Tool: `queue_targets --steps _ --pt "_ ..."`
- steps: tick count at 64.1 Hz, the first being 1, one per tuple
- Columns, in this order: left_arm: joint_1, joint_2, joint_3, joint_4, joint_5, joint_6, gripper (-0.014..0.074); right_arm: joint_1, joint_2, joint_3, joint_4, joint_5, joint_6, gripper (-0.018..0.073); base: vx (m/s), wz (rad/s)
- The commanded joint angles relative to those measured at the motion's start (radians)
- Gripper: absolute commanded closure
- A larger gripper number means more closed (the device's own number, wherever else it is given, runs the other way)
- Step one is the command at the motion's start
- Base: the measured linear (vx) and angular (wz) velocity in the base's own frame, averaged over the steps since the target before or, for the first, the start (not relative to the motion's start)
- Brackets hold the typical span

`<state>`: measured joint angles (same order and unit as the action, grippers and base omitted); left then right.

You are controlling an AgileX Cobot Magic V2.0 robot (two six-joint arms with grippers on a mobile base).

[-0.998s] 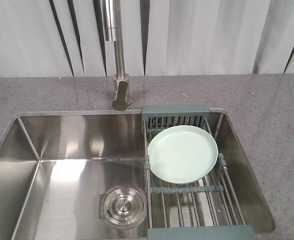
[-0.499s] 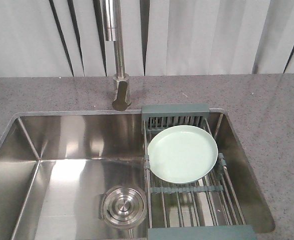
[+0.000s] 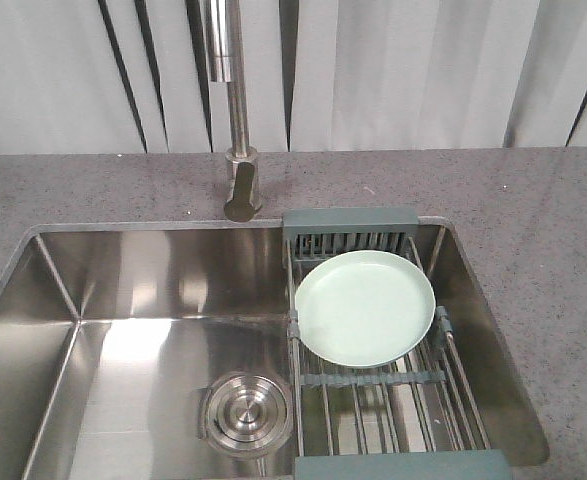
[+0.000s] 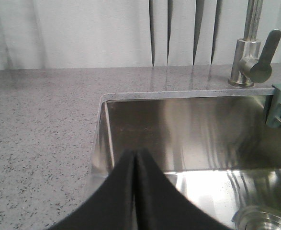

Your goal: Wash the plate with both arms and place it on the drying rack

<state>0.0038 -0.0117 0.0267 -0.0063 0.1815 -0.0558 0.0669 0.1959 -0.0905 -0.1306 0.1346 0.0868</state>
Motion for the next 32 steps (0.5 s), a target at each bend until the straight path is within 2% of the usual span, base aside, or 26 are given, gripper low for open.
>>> queue_targets --steps 1,15,26,32 --pt "-0.003 -0.016 0.015 -0.009 -0.072 -0.003 0.0602 -0.005 -0.034 0.01 0.001 -0.107 -0.02 0.0568 0.0 0.0" --pt "-0.003 -0.016 0.015 -0.009 -0.072 -0.003 0.0602 -0.005 -0.129 0.086 0.032 -0.105 -0.067 0.0568 0.0 0.0" --pt "-0.003 -0.016 0.015 -0.009 -0.072 -0.003 0.0602 -0.005 -0.184 0.132 0.131 -0.116 -0.128 0.0568 0.0 0.0" --pt "-0.003 -0.016 0.015 -0.009 -0.072 -0.003 0.0602 -0.005 -0.214 0.138 0.144 -0.092 -0.132 0.0568 0.0 0.0"
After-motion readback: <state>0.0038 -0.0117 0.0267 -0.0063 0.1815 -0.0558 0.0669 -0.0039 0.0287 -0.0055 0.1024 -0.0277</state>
